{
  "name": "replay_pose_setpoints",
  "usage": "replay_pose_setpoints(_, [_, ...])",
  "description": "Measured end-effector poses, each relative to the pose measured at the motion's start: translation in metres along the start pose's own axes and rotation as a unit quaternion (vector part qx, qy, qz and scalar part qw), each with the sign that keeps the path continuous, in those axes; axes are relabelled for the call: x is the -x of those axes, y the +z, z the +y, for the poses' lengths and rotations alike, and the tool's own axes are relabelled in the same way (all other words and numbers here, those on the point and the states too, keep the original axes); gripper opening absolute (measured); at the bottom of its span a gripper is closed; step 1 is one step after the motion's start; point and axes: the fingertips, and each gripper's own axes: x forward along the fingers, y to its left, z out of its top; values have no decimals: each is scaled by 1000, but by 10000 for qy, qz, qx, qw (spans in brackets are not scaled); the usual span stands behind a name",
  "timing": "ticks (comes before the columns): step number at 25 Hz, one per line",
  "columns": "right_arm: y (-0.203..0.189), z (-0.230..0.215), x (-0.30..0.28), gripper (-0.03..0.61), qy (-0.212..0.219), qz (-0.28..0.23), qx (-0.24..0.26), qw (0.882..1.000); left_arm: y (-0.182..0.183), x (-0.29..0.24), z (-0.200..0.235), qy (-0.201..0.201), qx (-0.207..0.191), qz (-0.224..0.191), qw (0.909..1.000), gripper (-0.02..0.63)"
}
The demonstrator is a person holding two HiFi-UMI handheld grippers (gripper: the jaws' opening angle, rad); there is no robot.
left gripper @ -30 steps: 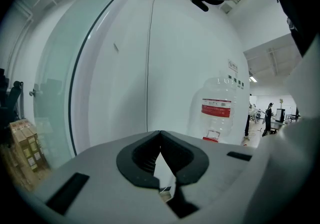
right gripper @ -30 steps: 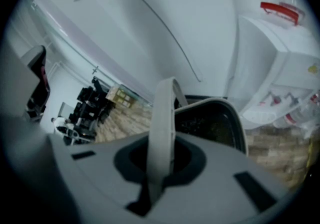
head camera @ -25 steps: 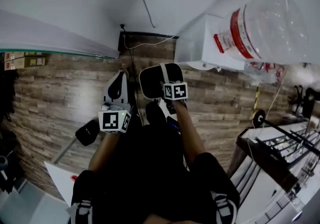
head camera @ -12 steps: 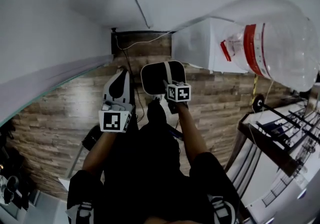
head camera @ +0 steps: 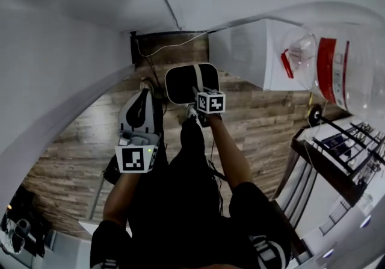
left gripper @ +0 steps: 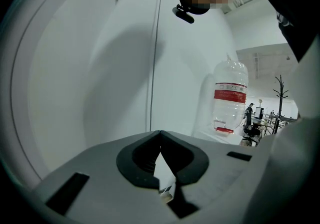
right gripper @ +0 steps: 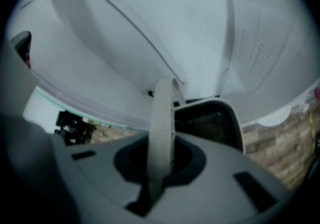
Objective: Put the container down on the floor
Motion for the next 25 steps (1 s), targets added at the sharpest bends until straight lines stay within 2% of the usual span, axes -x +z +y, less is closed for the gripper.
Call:
replay_pose_setpoints(7, [-2, -17, -59, 34, -41, 80, 121, 9999, -15, -15, 6, -39, -10, -91, 10000, 28])
replay_pose_setpoints(14, [-2, -51, -121, 34, -123, 75, 109, 9998, -47, -24, 12, 4, 154, -57, 9999, 29])
replay_pose_setpoints(25, [3, -91, -209, 34, -225, 78, 162, 9996, -89, -63, 33, 21, 105, -112, 9999, 29])
